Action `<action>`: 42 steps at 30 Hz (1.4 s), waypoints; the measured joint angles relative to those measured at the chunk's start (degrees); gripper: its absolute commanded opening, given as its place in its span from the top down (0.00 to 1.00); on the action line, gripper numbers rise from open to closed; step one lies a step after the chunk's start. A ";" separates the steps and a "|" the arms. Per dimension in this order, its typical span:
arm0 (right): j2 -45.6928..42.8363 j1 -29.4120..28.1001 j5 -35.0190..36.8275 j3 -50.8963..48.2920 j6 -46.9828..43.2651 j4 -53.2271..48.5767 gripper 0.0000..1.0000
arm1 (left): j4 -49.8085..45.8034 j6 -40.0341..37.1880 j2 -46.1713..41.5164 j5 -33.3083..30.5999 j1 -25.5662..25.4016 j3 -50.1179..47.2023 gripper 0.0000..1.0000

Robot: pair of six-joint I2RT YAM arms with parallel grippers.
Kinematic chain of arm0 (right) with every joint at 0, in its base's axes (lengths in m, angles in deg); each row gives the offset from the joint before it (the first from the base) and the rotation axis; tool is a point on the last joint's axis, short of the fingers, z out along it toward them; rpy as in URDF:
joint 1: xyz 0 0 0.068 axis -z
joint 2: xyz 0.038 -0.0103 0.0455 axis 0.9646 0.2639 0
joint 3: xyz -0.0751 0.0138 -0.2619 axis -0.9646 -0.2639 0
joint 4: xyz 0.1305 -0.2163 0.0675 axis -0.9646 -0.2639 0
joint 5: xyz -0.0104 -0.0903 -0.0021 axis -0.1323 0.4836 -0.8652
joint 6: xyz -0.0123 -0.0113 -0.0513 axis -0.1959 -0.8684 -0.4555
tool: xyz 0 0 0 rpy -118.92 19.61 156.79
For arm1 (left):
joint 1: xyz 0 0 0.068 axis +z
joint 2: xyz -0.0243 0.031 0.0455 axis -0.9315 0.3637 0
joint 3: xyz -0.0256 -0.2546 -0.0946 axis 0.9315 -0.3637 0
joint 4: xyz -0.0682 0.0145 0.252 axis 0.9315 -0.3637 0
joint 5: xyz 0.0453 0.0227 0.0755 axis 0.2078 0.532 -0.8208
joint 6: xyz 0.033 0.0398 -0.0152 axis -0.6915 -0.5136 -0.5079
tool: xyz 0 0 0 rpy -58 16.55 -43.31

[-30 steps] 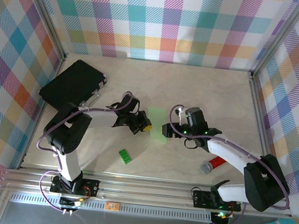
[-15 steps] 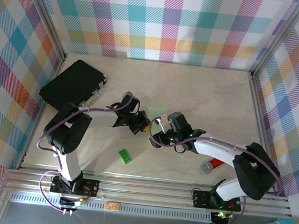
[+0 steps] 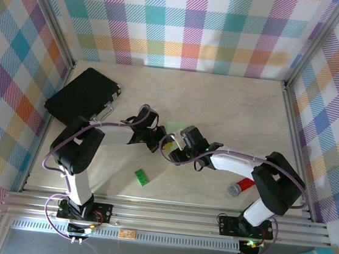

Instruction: Fold a paper plane with a square sheet of paper (pick it up from the middle)

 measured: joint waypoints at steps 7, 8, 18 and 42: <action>-1.88 0.00 1.42 -0.42 -2.32 -0.72 0.51 | 0.00 0.00 1.16 -0.11 -0.09 0.07 1.00; -1.88 0.00 1.27 -0.44 -2.58 -0.90 0.52 | 0.00 0.00 1.18 -0.13 -0.11 0.07 1.00; -1.38 0.00 -1.84 -0.44 -3.04 -1.97 0.60 | -0.02 0.00 1.22 -0.13 -0.24 0.07 1.00; -0.31 0.00 -9.90 -1.75 -1.42 -1.81 0.92 | -12.00 -8.11 -5.64 -3.13 6.75 3.48 0.66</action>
